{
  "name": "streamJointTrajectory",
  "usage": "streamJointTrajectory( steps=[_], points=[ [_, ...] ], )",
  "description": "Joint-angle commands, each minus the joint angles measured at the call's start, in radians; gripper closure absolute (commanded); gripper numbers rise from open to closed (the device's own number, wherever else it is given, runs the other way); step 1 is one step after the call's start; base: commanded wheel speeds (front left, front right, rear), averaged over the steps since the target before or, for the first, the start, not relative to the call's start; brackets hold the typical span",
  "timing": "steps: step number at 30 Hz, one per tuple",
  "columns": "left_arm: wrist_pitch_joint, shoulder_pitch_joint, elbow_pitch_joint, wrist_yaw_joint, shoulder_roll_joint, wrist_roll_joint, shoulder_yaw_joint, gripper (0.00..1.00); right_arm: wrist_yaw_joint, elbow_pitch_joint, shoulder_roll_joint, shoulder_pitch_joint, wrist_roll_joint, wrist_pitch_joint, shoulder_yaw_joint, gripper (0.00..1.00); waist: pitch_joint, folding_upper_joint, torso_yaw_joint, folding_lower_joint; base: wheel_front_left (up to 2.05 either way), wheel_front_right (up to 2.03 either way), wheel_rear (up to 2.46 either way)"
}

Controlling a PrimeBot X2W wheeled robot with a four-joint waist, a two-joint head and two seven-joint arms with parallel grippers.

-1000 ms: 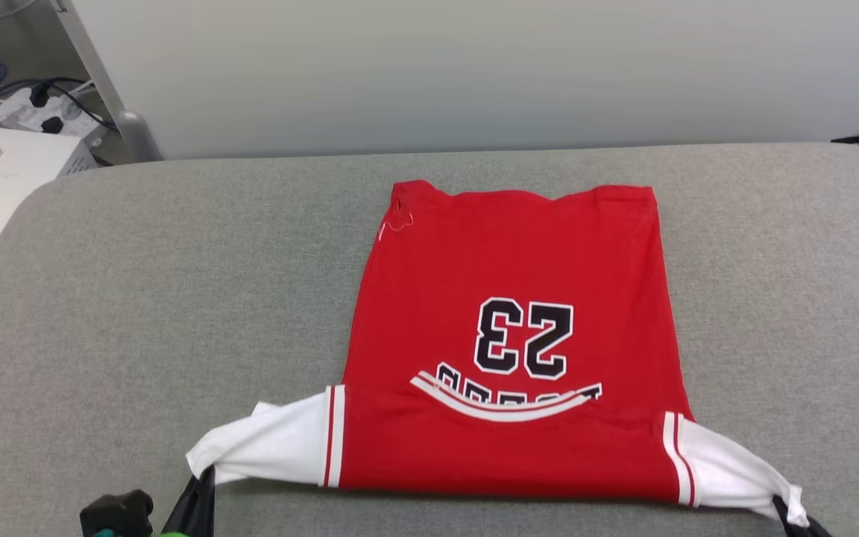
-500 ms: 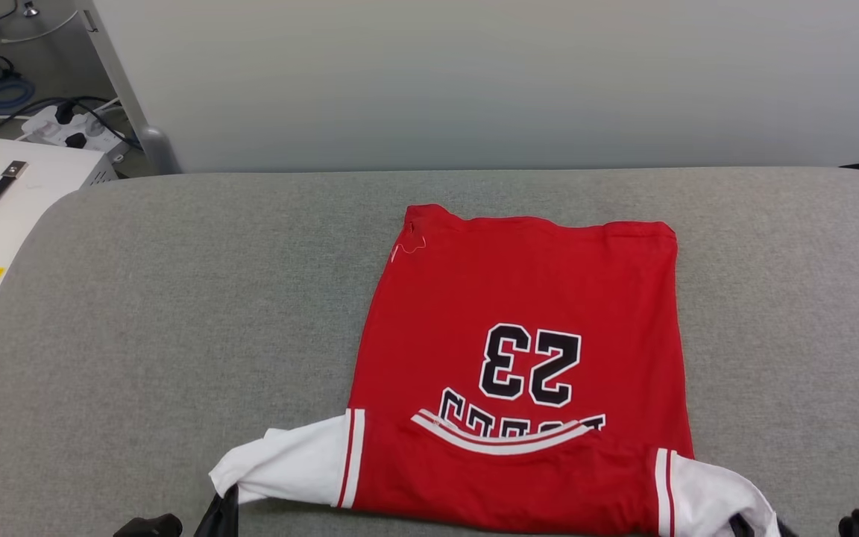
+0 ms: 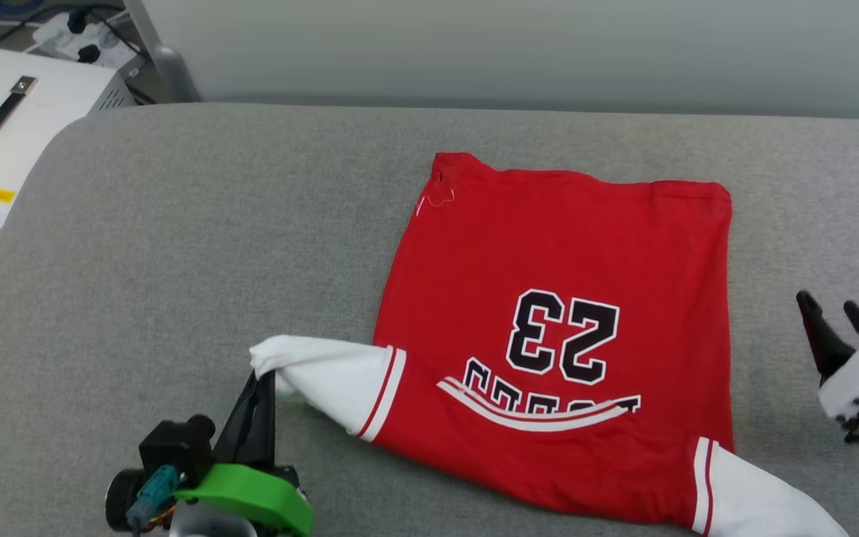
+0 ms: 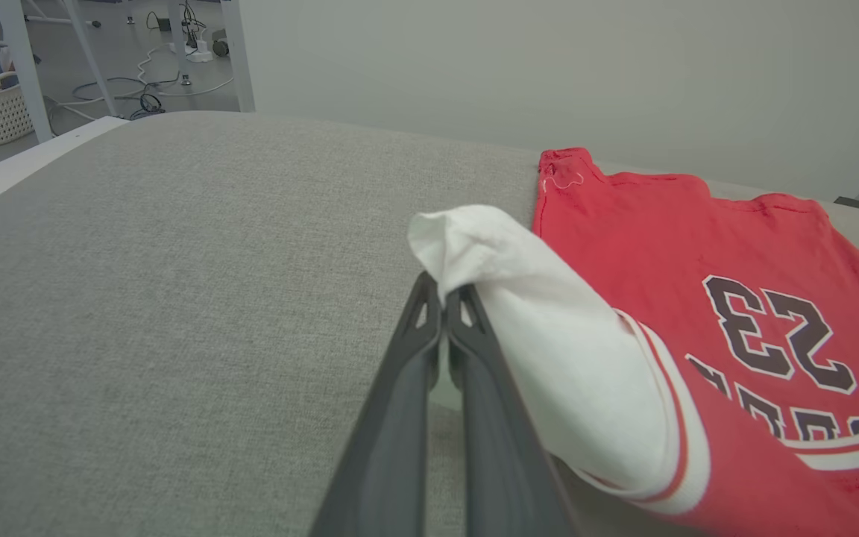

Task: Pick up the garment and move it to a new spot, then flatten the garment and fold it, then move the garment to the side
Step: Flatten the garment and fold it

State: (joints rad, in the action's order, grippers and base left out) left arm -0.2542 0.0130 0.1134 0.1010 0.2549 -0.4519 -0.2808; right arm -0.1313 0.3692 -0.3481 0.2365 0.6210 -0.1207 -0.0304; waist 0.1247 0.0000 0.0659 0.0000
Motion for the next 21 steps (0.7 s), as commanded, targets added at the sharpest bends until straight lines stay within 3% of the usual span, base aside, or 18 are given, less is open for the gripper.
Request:
streamJointTrajectory(
  steps=[1,3,4,11,21],
  points=[
    [-0.006,-0.036,-0.013,-0.005,-0.012,0.021,-0.004,1.00,0.001,0.027,-0.022,0.060,0.003,-0.018,0.006,0.00,0.085,0.0000,0.069,0.0000,0.00,0.00,0.00],
    [-0.007,-0.068,-0.029,-0.008,-0.028,0.036,-0.013,1.00,0.001,0.069,-0.047,0.143,0.007,-0.043,0.012,0.00,0.123,0.0000,0.096,0.0000,0.00,0.00,0.00],
    [-0.007,-0.110,-0.044,-0.020,-0.052,0.057,-0.026,1.00,0.001,0.141,-0.087,0.254,0.005,-0.112,0.035,0.00,0.165,0.0000,0.135,0.0000,0.00,0.00,0.00],
    [-0.007,-0.176,-0.085,-0.064,-0.114,0.102,-0.030,1.00,0.001,0.306,-0.162,0.487,-0.012,-0.309,0.086,0.00,0.252,0.0000,0.206,0.0000,0.00,0.00,0.00],
    [-0.007,-0.204,-0.099,-0.120,-0.171,0.145,-0.010,1.00,0.001,0.491,-0.169,0.609,-0.038,-0.461,0.167,0.00,0.323,0.0000,0.242,0.0000,0.00,0.00,0.00]
  ],
)
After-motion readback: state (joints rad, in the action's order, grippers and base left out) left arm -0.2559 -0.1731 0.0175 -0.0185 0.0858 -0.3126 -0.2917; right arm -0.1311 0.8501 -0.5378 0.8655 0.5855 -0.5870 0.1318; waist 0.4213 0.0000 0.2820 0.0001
